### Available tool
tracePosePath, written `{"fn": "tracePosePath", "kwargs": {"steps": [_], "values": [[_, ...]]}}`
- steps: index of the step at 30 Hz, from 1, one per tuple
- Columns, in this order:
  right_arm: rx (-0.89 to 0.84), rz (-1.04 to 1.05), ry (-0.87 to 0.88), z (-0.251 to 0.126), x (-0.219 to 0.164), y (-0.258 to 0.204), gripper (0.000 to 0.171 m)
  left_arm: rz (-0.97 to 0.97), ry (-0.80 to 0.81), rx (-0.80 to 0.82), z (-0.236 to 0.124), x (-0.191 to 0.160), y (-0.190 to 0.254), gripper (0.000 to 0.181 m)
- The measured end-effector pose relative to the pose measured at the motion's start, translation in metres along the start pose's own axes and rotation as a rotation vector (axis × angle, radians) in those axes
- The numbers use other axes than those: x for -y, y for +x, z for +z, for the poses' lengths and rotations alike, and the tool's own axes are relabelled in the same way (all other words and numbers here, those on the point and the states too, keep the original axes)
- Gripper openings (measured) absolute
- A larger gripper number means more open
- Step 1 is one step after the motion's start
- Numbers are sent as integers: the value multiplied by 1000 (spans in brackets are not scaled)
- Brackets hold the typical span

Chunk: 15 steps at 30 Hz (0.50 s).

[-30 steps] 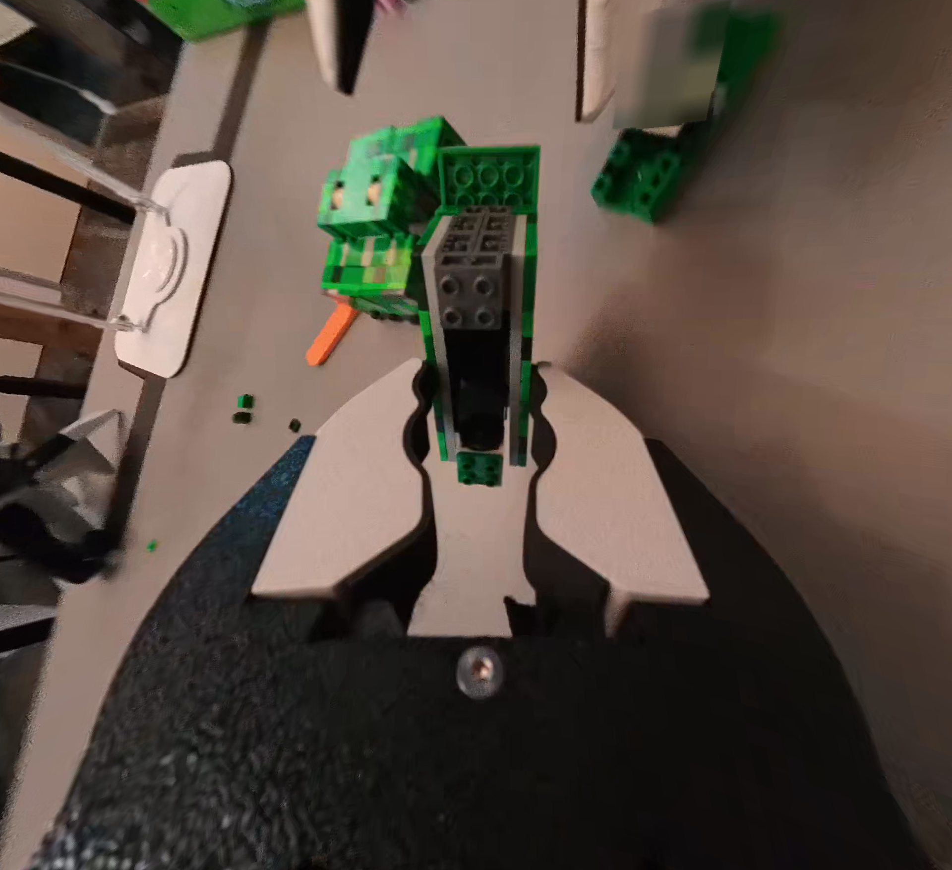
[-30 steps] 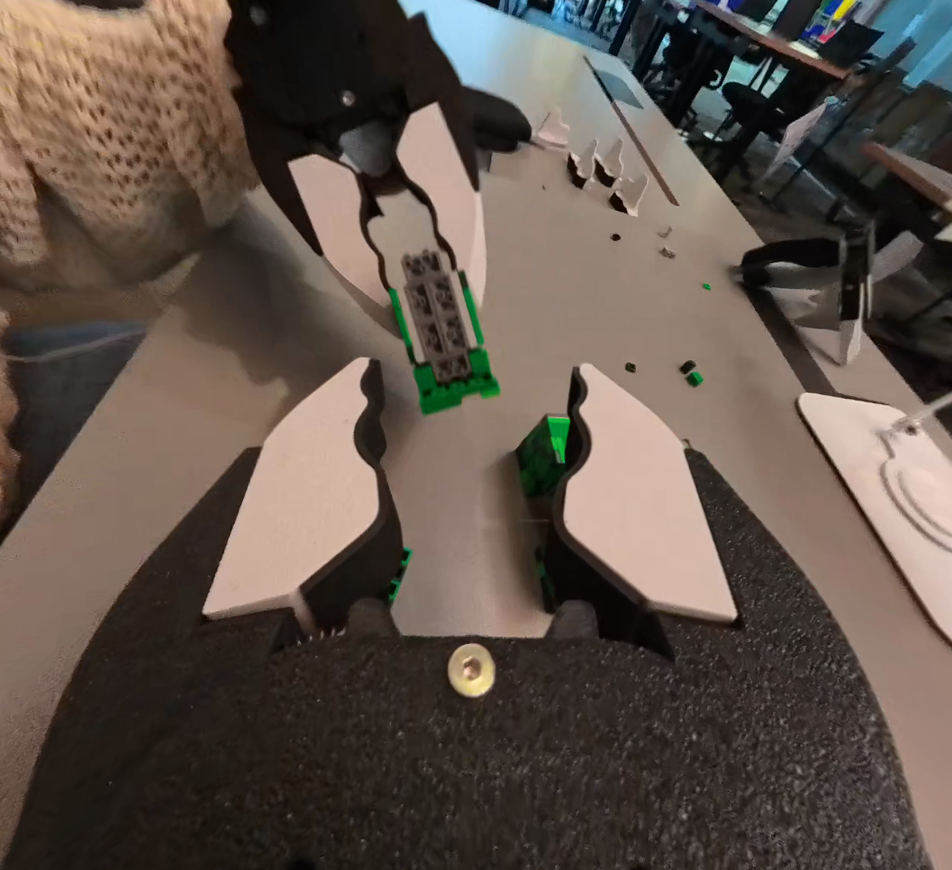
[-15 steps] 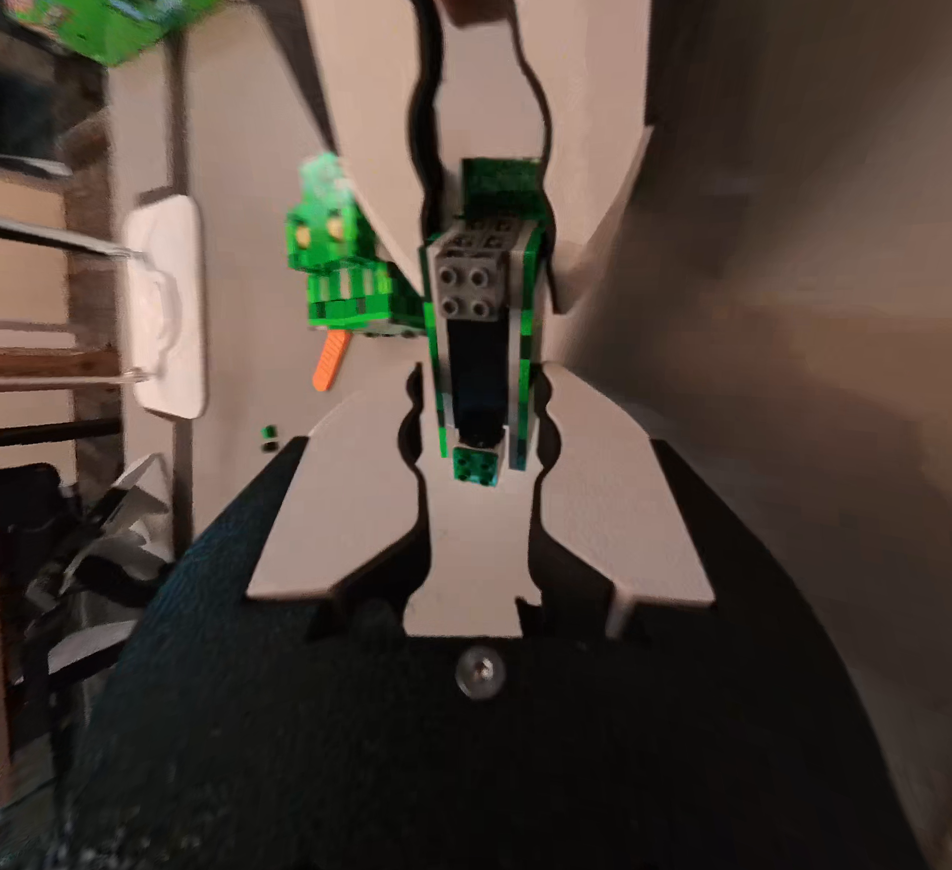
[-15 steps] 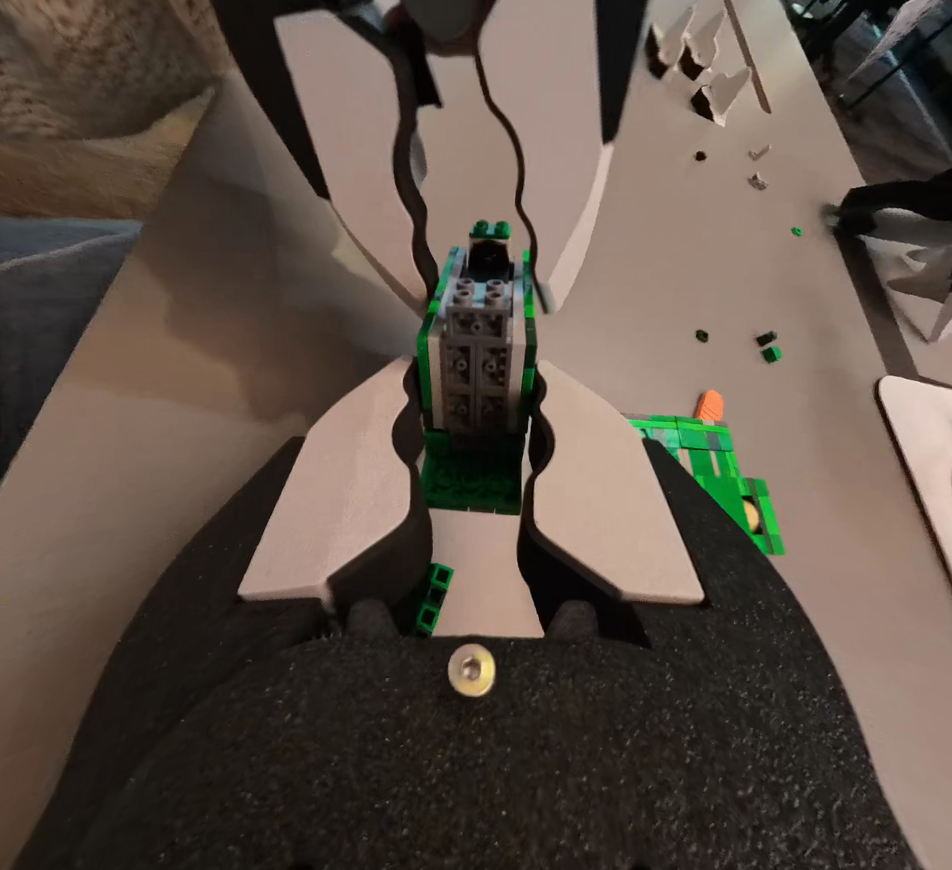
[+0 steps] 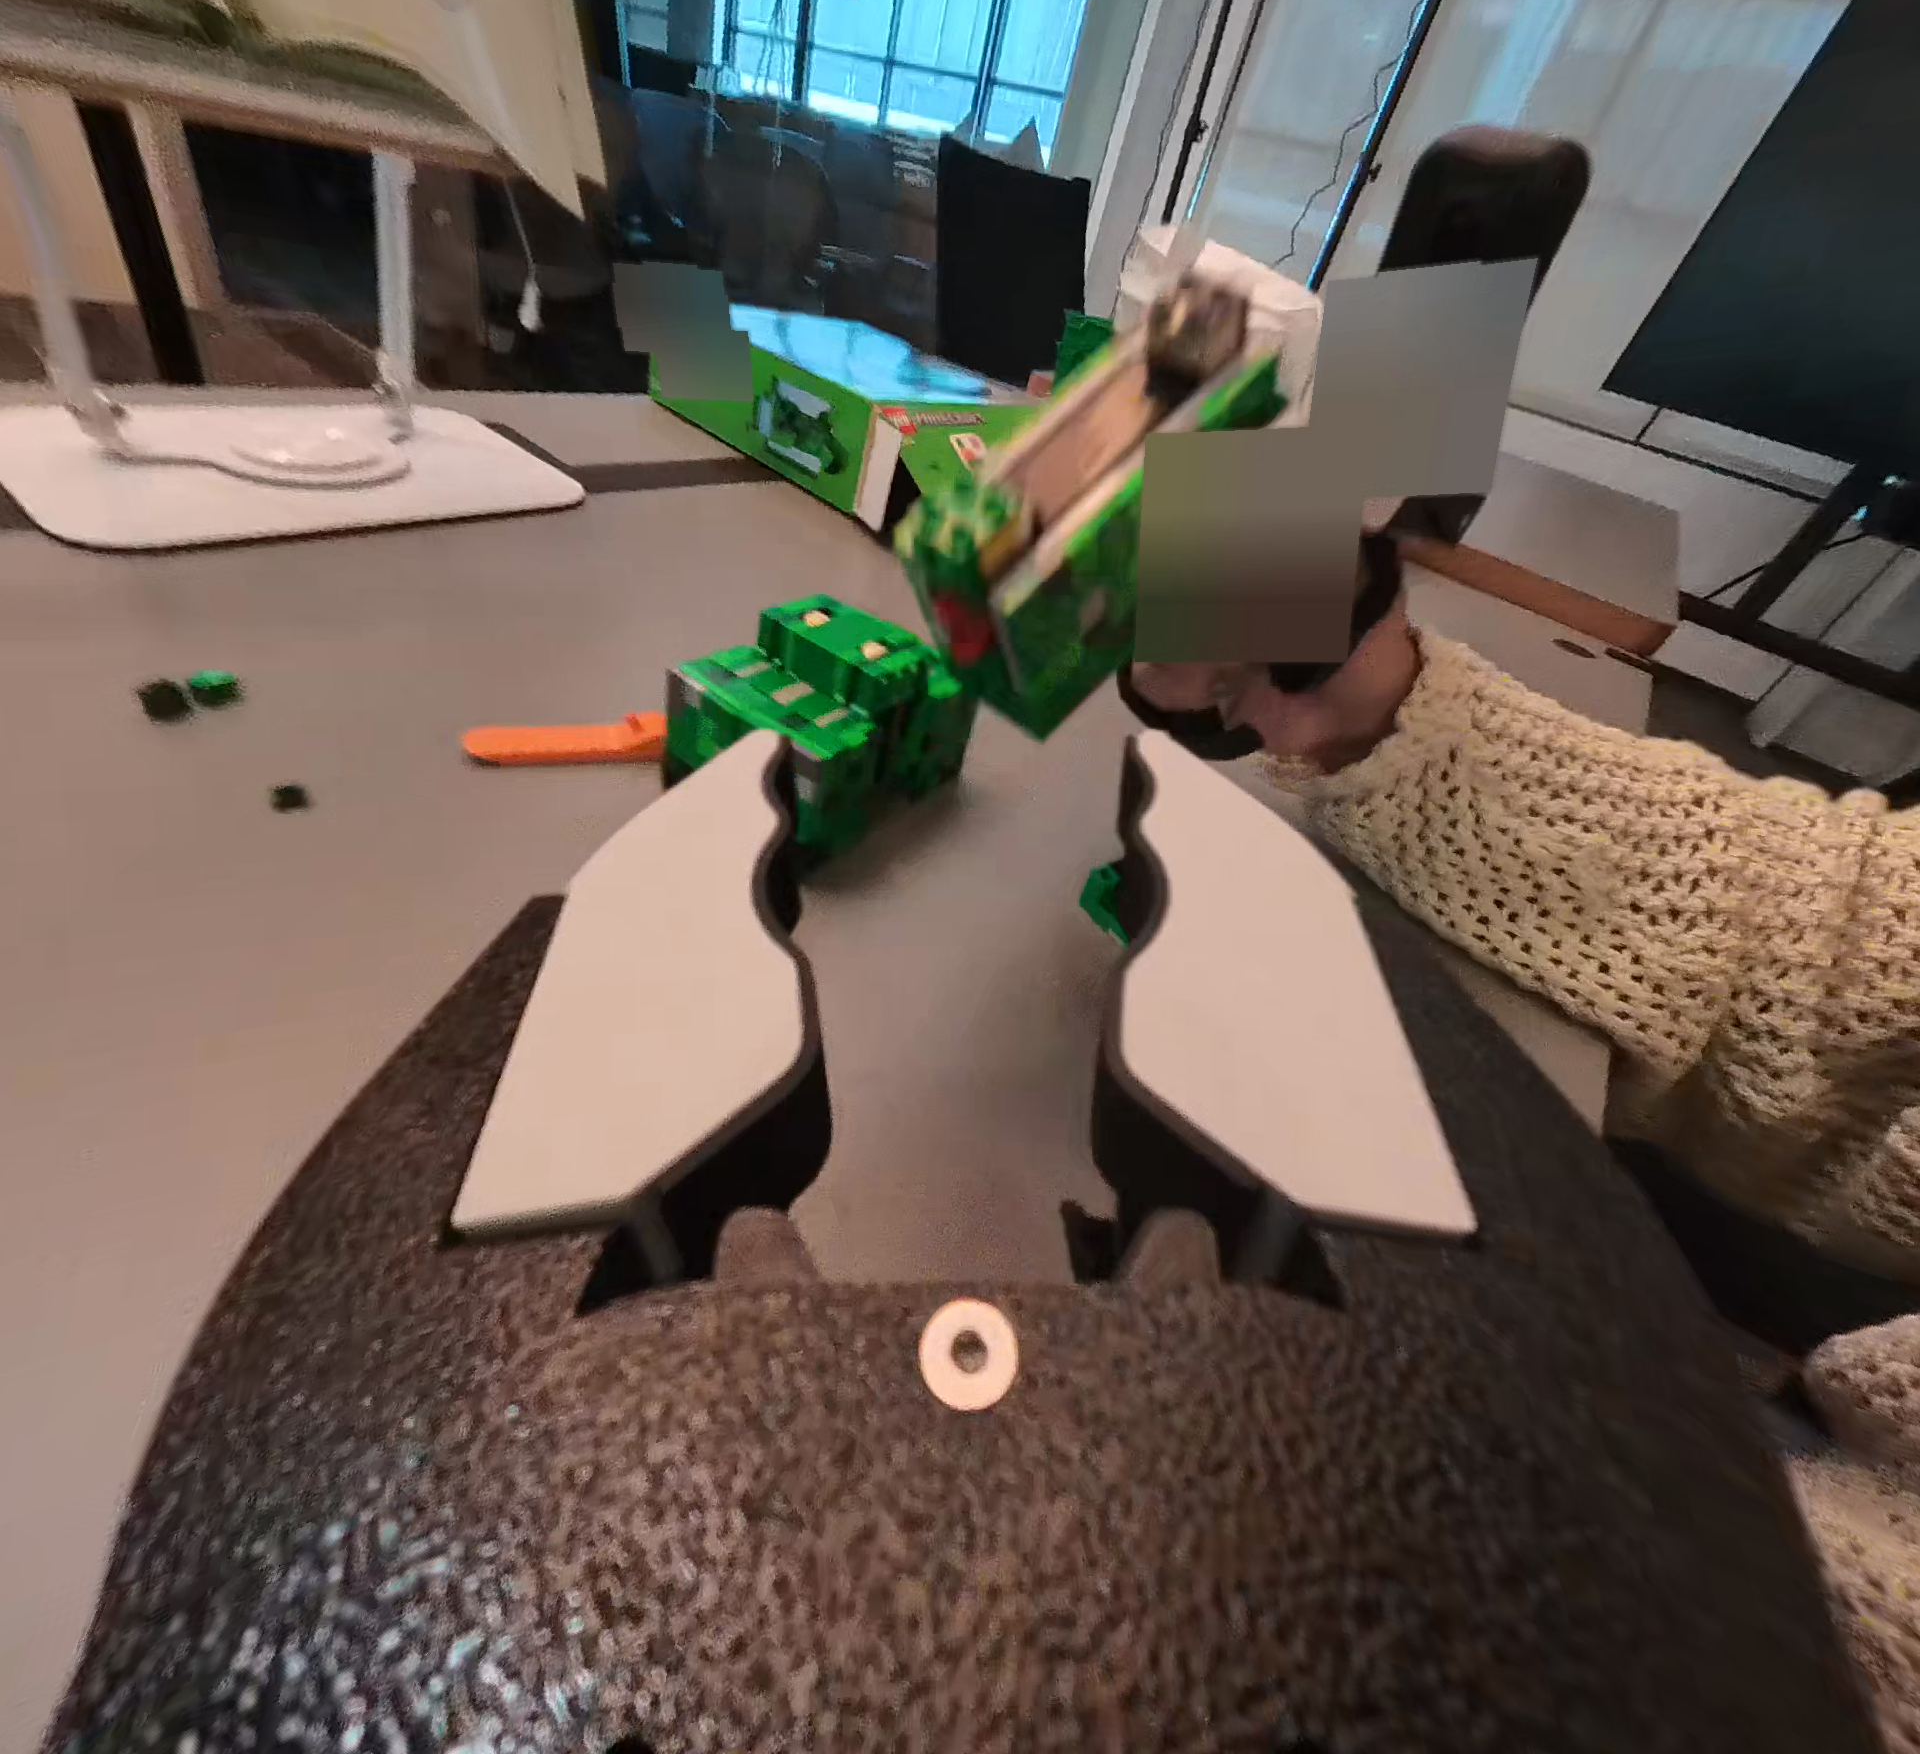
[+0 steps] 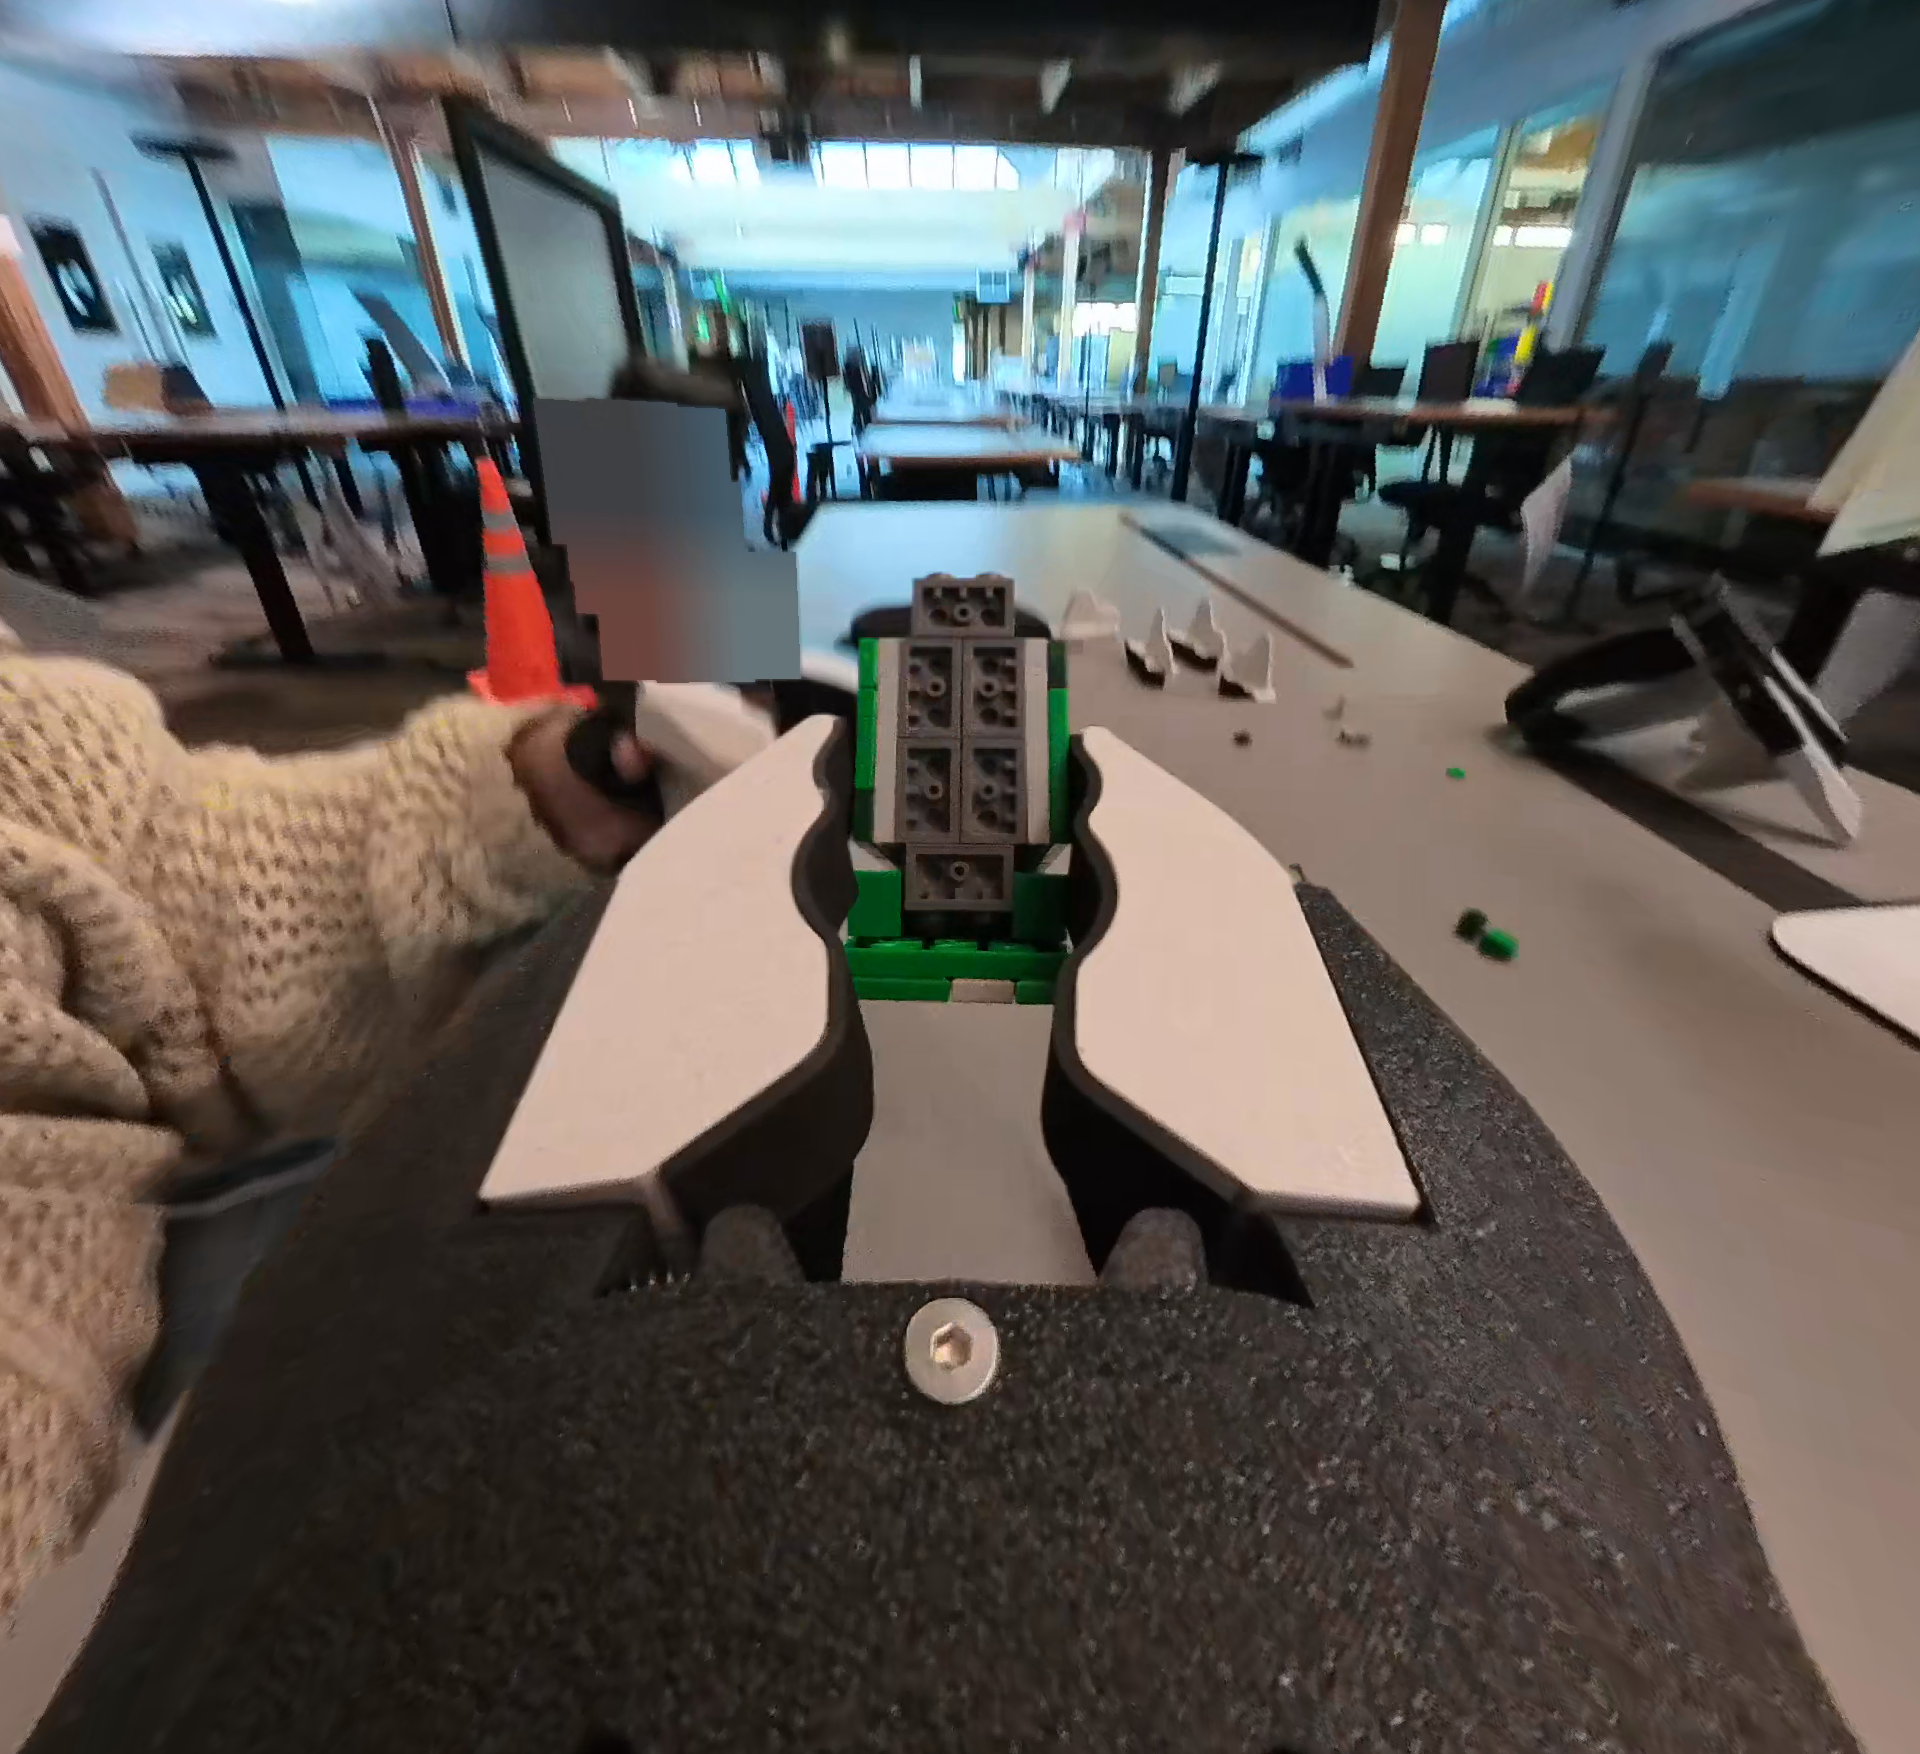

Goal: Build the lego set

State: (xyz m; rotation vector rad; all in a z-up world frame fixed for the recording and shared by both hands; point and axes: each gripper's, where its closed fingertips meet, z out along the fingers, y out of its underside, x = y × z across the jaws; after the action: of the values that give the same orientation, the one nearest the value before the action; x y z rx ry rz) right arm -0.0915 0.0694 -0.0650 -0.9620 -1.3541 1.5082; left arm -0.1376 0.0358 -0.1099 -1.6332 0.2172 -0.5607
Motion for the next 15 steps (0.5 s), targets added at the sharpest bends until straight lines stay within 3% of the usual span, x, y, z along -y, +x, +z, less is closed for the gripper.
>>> {"fn": "tracePosePath", "kwargs": {"steps": [3,5,9,11,15], "values": [[93,48,117,-2,21,-17,36,-4,7,-55,17,-12,15,87],[149,51,151,-1,28,-28,37,35,91,-123,23,-2,30,88],[206,-5,97,1,20,-41,37,98,258,-229,18,25,49,64],[225,-13,78,1,17,-43,37,112,255,-269,15,27,52,46],[248,-41,2,0,6,-44,37,167,165,-269,14,19,48,42]]}}
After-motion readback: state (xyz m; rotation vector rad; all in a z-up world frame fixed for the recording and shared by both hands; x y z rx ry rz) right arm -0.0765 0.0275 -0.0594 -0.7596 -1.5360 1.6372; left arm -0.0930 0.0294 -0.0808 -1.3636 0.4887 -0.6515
